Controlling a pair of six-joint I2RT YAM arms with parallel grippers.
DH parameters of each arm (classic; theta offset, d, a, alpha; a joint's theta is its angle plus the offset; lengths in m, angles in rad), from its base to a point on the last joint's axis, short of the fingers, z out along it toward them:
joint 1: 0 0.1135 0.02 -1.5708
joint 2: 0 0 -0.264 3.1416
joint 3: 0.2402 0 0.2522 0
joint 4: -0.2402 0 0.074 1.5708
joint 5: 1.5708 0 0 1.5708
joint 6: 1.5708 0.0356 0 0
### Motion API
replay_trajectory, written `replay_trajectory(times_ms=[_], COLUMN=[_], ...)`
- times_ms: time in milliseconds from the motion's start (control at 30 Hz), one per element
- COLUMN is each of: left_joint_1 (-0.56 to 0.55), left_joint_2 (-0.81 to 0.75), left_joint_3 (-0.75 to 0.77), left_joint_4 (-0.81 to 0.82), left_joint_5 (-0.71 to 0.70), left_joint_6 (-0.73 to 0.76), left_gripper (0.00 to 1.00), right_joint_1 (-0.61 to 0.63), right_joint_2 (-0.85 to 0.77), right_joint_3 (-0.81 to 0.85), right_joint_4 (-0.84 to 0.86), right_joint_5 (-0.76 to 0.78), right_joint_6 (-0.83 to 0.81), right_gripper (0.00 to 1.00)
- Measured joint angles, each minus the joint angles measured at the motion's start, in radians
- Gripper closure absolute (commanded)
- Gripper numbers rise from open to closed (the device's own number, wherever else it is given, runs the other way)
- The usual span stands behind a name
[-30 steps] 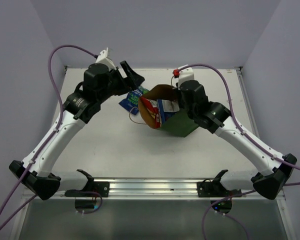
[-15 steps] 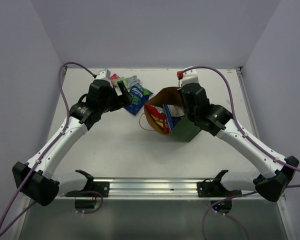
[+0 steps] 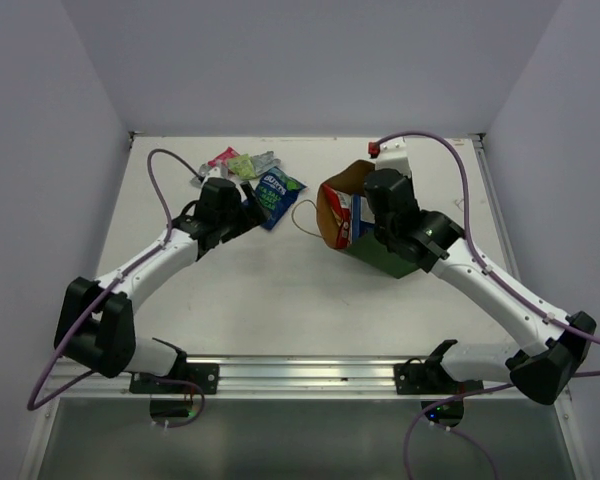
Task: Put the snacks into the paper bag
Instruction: Pick up the snack from the center of the board.
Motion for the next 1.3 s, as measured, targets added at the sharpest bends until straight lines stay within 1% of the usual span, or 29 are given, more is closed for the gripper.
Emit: replay_trajectory(times_ms=[200, 300, 400, 600, 833, 1033, 1133, 1233, 1300], left_joint_1=[0.014, 0.019, 0.019, 0.019, 0.019, 0.015, 0.01, 0.001, -0.004], left_joint_2=[0.142, 0.194, 0.236, 0.295, 0.364, 0.444, 0.477, 0.497, 0.507], left_joint_3=[-0.013, -0.028, -0.031, -0.031, -0.021, 0.045, 0.076, 0.09, 0.097], left_joint_4=[0.143, 0.214, 0.26, 0.313, 0.323, 0.332, 0.342, 0.355, 0.358], left_joint_5=[0.0, -0.007, -0.019, -0.05, -0.077, -0.092, -0.101, -0.106, -0.111], left_joint_6=[-0.104, -0.169, -0.203, -0.22, -0.214, -0.174, -0.164, -0.157, -0.148], left_gripper=[0.11, 0.12, 0.14, 0.16, 0.2, 0.23, 0.25, 0.31, 0.4], right_joint_1=[0.0, 0.0, -0.003, -0.008, -0.013, -0.018, -0.02, -0.02, -0.021], right_joint_2=[-0.005, -0.005, -0.003, -0.003, -0.005, -0.005, -0.005, -0.005, -0.005], right_joint_3=[-0.009, -0.009, -0.009, -0.009, -0.026, -0.028, -0.029, -0.029, -0.029], right_joint_4=[0.011, 0.016, 0.019, 0.02, 0.034, 0.041, 0.042, 0.042, 0.043], right_joint_5=[-0.008, -0.012, -0.019, -0.044, -0.069, -0.082, -0.087, -0.087, -0.087], right_joint_6=[0.003, 0.0, 0.0, 0.006, 0.008, 0.014, 0.014, 0.015, 0.015], right_gripper=[1.0, 1.0, 1.0, 1.0, 1.0, 1.0, 1.0, 1.0, 1.0])
